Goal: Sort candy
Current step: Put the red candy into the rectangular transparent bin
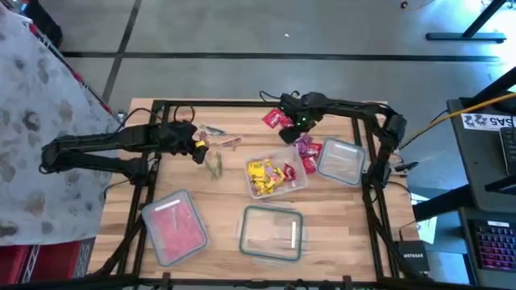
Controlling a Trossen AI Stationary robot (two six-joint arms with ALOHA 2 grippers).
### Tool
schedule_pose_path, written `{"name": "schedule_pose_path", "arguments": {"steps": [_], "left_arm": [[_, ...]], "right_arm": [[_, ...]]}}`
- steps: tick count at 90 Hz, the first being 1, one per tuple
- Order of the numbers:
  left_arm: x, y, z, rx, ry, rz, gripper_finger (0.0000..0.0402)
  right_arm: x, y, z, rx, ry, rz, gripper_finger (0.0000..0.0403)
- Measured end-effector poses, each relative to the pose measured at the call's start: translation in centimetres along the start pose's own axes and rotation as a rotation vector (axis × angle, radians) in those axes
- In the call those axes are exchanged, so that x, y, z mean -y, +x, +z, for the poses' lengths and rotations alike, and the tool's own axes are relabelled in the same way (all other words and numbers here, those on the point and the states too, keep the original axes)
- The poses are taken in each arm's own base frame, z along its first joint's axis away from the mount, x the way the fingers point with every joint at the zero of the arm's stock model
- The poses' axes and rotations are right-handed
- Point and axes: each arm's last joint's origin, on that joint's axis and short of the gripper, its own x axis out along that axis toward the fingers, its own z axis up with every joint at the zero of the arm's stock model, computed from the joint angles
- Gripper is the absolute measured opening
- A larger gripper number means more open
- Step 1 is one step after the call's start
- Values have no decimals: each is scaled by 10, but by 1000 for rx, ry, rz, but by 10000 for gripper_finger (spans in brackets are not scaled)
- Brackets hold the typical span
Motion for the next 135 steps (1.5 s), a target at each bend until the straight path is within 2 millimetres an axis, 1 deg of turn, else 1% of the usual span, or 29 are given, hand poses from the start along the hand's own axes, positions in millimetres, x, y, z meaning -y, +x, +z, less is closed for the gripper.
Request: {"name": "schedule_pose_path", "arguments": {"steps": [8, 16, 33, 46, 59, 64, 71, 75, 79, 89, 99, 109, 116, 123, 129, 135], "left_arm": [[0, 0, 0, 0, -3, -1, 136], [0, 0, 0, 0, -25, 0, 136], [0, 0, 0, 0, -53, -1, 136], [0, 0, 0, 1, -55, -1, 136], [0, 0, 0, 1, -56, -1, 136], [0, 0, 0, 1, -59, -2, 136], [0, 0, 0, 1, -67, -2, 136], [0, 0, 0, 1, -72, -1, 136], [0, 0, 0, 1, -74, -2, 136], [0, 0, 0, 1, -74, -2, 136], [0, 0, 0, 1, -74, -2, 136], [0, 0, 0, 0, -74, -1, 136], [0, 0, 0, 1, -74, -1, 136], [0, 0, 0, 1, -72, -2, 136], [0, 0, 0, 1, -56, -1, 136], [0, 0, 0, 1, -38, -1, 136]], "right_arm": [[-3, 15, 5, -6, -1, -12, 189], [-5, 24, 9, 7, 0, -16, 182], [-8, 35, 18, 75, 9, -29, 166], [-7, 46, 19, 62, 9, -77, 144], [-9, 54, 20, 46, -3, -88, 110], [-11, 55, 19, 46, -13, -98, 89], [-16, 54, 16, 54, -46, -115, 47], [-20, 51, 15, 62, -67, -116, 22], [-23, 47, 13, 73, -95, -114, 10], [-34, 29, 6, 103, -140, -92, 11], [-45, 0, -4, 166, -224, -62, 2], [-53, -30, -21, 189, -288, -21, 3], [-59, -49, -35, 184, -351, 59, 1], [-68, -65, -49, 169, -408, 191, 2], [-79, -70, -60, 156, -461, 266, 2], [-90, -67, -73, 132, -521, 269, 2]]}}
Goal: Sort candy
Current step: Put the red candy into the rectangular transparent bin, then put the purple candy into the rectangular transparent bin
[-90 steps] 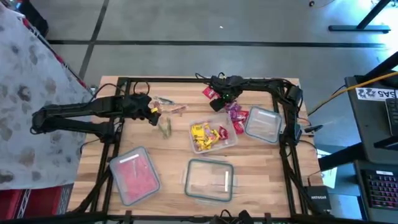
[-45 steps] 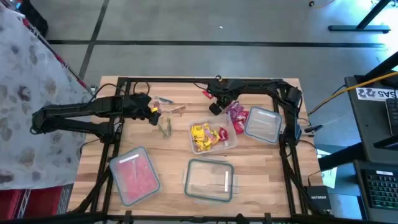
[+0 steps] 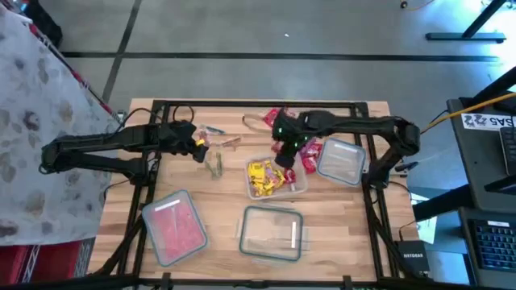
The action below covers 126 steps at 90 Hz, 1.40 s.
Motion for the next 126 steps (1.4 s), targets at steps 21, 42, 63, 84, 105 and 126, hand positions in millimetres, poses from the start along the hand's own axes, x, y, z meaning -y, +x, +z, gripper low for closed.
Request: {"name": "schedule_pose_path", "arguments": {"steps": [21, 42, 63, 84, 105, 126], "left_arm": [[0, 0, 0, -12, 18, -11, 136], [1, 0, -1, -31, 30, -32, 136], [1, 0, -1, -43, 35, -45, 136], [1, 0, -1, -40, 23, -46, 136], [1, 0, -1, -40, 6, -46, 136], [1, 0, -1, -33, 5, -37, 136]], "right_arm": [[-25, 32, -25, -61, 21, -61, 3], [-21, 46, -27, 19, 139, -138, 31], [-19, 41, -26, 15, 157, -149, 151], [-19, 13, -11, 96, 95, -178, 202], [41, -9, -2, 45, 338, -305, 204], [105, 1, -11, -13, 522, -297, 204]]}}
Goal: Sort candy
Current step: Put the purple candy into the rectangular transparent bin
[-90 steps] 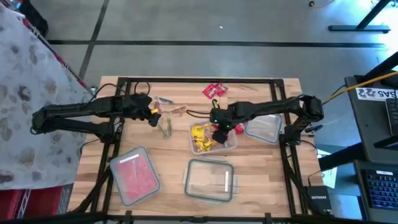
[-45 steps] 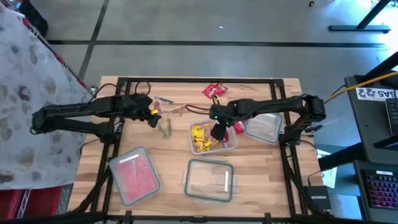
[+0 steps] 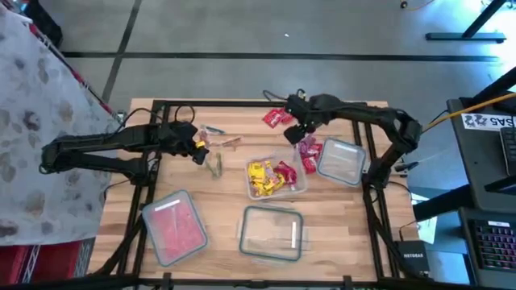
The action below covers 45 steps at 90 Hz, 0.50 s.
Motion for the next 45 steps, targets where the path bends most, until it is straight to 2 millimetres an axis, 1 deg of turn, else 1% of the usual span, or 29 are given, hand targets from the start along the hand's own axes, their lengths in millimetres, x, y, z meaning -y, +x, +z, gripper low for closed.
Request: {"name": "schedule_pose_path", "arguments": {"steps": [8, 20, 35, 45], "left_arm": [[0, 0, 0, 10, -6, 11, 136], [0, 0, 1, 18, -22, 17, 136], [0, 0, 1, 22, -48, 16, 136], [0, 0, 1, 22, -64, 16, 136]], "right_arm": [[5, 12, 1, -28, 22, 16, 204], [1, 35, 2, -92, 14, -8, 204], [-4, 63, 1, -190, 7, 5, 204], [-7, 72, -1, -245, -14, 22, 189]]}}
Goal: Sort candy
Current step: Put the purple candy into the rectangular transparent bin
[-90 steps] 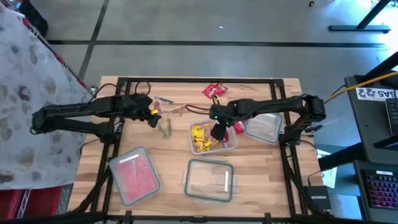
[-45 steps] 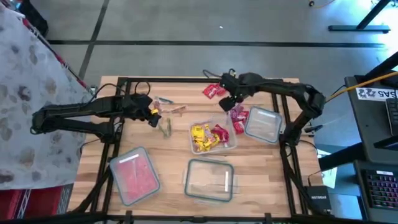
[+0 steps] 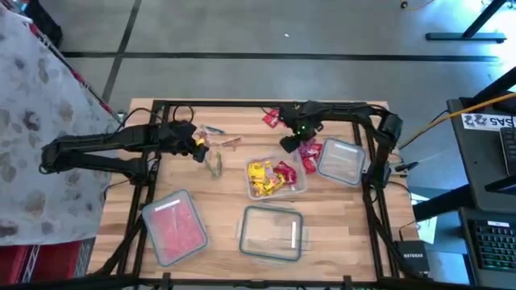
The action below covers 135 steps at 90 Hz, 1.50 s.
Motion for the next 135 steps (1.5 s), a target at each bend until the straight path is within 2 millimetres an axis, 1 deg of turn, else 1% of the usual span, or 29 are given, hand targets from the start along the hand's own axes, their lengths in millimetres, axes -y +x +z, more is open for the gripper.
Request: {"name": "schedule_pose_path", "arguments": {"steps": [12, 32, 36, 41, 50, 70, 77, 86, 94, 106, 116, 126, 135], "left_arm": [[0, 0, 0, -1, -28, 0, 136], [0, 0, 0, -1, -33, -1, 136], [0, 0, 0, -1, -34, 0, 136], [0, 0, 0, -1, -34, 0, 136], [0, 0, 0, -1, -34, 0, 136], [0, 0, 0, -2, -34, -2, 136], [0, 0, 0, -3, -33, -1, 136], [0, 0, 0, -9, -35, -7, 136], [0, 0, -1, -11, -35, -6, 136], [0, 0, -1, -13, -30, -3, 136], [0, 0, -1, -14, -30, -3, 136], [0, 0, -1, -13, -29, -4, 136], [0, 0, -1, -13, -29, -4, 136]], "right_arm": [[-4, 6, -1, -27, -46, -8, 138], [-4, 6, 0, -11, -106, -6, 16], [-4, 6, 0, -12, -125, -6, 7], [-4, 4, -1, -21, -129, -8, 7], [-6, -4, 2, -25, -133, -3, 1], [-11, -23, 15, 61, -134, -2, 6], [-11, -27, 17, 90, -142, -36, 14], [-9, -27, 16, 76, -151, -81, 44], [-8, -27, 14, 59, -182, -100, 90], [-1, -18, 11, 38, -157, -118, 163], [7, -6, 7, 16, -115, -148, 202], [10, 1, 3, 9, -118, -196, 211], [10, 7, 2, 28, -118, -187, 197]]}}
